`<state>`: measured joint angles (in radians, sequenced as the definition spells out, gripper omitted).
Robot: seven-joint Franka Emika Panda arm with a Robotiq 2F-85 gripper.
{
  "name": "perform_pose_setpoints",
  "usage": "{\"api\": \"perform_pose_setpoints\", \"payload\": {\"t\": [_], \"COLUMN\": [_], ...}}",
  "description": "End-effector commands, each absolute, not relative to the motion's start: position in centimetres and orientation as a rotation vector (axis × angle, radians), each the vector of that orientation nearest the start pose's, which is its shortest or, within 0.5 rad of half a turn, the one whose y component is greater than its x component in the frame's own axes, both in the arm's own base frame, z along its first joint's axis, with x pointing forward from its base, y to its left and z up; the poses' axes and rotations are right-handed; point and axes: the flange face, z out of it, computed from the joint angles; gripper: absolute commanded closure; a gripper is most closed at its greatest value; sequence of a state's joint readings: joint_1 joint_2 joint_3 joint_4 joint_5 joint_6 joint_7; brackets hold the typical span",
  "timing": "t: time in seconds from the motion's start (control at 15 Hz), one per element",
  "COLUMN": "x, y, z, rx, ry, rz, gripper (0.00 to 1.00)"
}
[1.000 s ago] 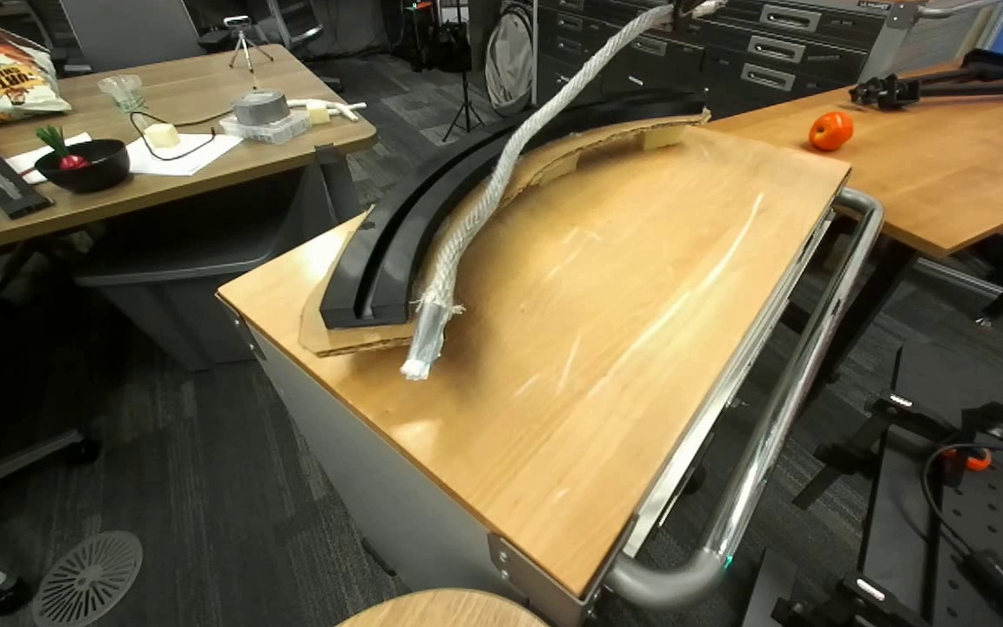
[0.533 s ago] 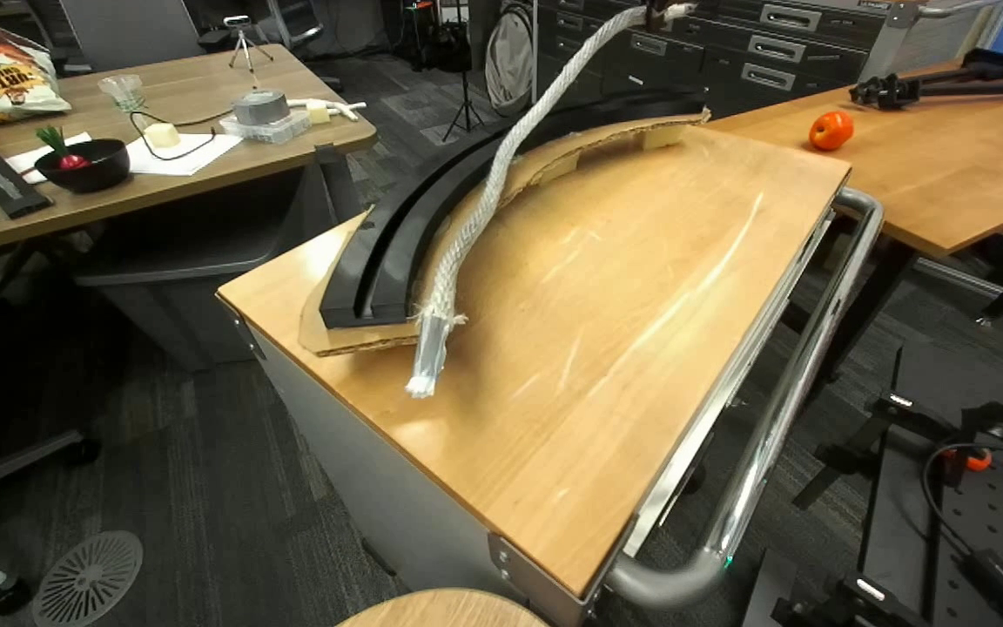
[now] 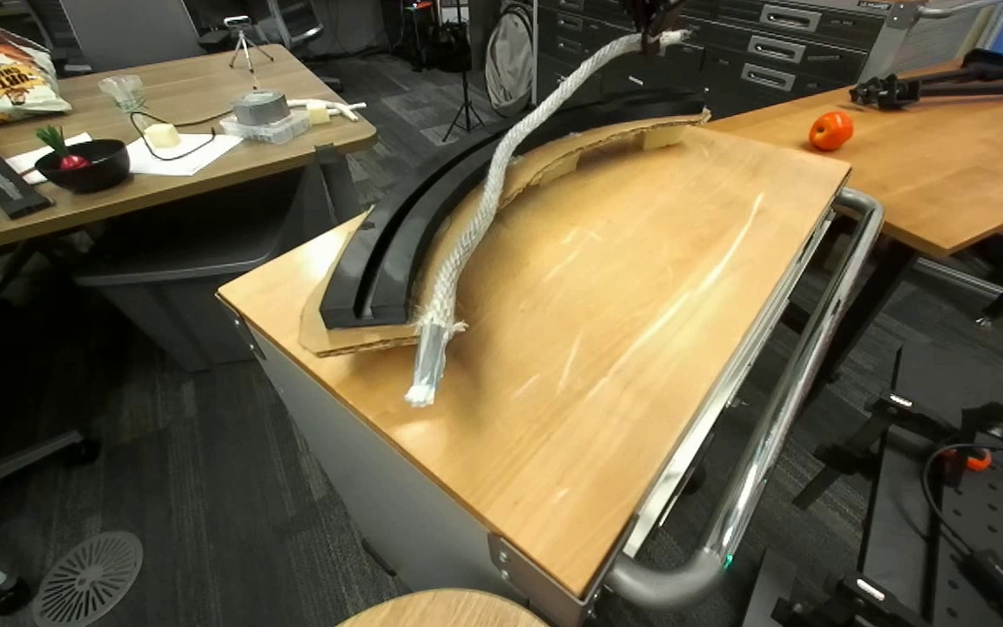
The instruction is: Put the white rope on the black board
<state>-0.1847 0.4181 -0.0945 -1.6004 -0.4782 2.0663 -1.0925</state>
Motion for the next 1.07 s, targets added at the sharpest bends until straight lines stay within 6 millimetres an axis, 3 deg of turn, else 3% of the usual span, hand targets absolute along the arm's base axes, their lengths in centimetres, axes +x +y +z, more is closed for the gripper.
{"api": "perform_pose_setpoints", "payload": {"t": [0.0, 0.47, 1.0], "x": [66.5, 66.8, 67.1], "y": [-21.4, -22.0, -23.6], "z": [39.3, 37.3, 37.1], "rx": [-2.989, -2.935, -2.965], "ry": [-1.704, -1.565, -1.293], "rz": [0.489, 0.534, 0.413], "gripper": [0.97, 0.97, 0.97]}}
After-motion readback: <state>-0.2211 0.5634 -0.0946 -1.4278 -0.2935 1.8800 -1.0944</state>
